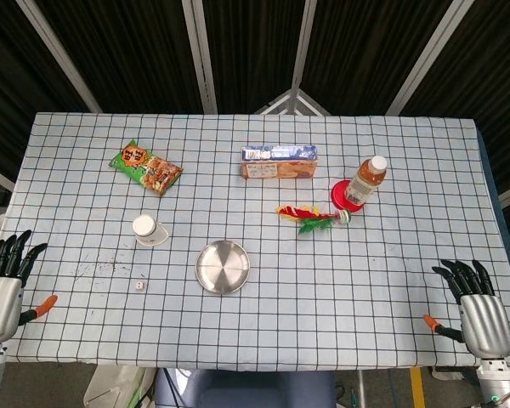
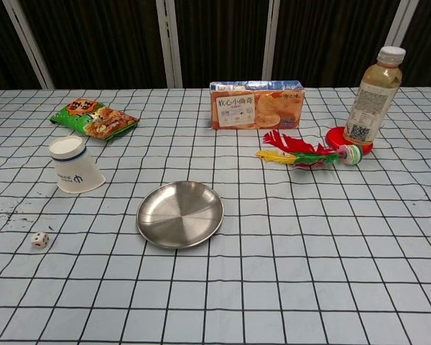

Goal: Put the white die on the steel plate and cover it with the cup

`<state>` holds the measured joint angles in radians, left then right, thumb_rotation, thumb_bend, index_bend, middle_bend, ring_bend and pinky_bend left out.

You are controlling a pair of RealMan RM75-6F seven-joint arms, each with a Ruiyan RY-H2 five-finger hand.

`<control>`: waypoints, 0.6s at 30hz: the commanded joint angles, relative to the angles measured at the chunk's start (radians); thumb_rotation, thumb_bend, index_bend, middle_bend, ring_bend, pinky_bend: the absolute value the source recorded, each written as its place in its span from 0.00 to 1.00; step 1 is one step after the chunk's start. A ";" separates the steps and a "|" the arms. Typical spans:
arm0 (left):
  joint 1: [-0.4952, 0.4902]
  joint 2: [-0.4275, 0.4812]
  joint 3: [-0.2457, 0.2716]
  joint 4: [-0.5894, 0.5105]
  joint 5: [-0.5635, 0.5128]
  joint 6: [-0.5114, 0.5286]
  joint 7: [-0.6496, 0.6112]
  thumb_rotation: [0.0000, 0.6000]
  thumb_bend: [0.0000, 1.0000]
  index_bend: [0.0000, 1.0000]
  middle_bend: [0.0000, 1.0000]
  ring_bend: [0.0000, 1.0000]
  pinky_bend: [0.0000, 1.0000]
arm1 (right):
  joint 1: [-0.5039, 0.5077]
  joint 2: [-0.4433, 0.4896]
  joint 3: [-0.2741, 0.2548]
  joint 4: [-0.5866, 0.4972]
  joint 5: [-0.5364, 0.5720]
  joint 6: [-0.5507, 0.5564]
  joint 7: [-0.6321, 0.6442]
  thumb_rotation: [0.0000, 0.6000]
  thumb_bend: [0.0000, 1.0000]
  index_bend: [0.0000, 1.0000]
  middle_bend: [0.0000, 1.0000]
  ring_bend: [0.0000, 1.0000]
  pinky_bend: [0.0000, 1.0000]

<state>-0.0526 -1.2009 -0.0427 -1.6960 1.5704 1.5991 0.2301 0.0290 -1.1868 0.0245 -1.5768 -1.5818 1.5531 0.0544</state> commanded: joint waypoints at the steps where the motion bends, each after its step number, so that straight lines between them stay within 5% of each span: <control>1: -0.001 -0.001 0.002 0.000 0.002 -0.003 0.000 1.00 0.11 0.17 0.00 0.00 0.00 | -0.002 0.003 0.000 -0.002 0.002 0.002 0.000 1.00 0.10 0.23 0.19 0.13 0.00; 18: -0.017 -0.002 0.004 -0.001 -0.023 -0.054 0.011 1.00 0.11 0.16 0.00 0.00 0.00 | -0.008 0.011 -0.003 -0.006 0.016 -0.009 -0.007 1.00 0.10 0.23 0.19 0.13 0.00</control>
<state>-0.0670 -1.2028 -0.0383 -1.6983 1.5519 1.5498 0.2376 0.0209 -1.1754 0.0223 -1.5839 -1.5666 1.5455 0.0484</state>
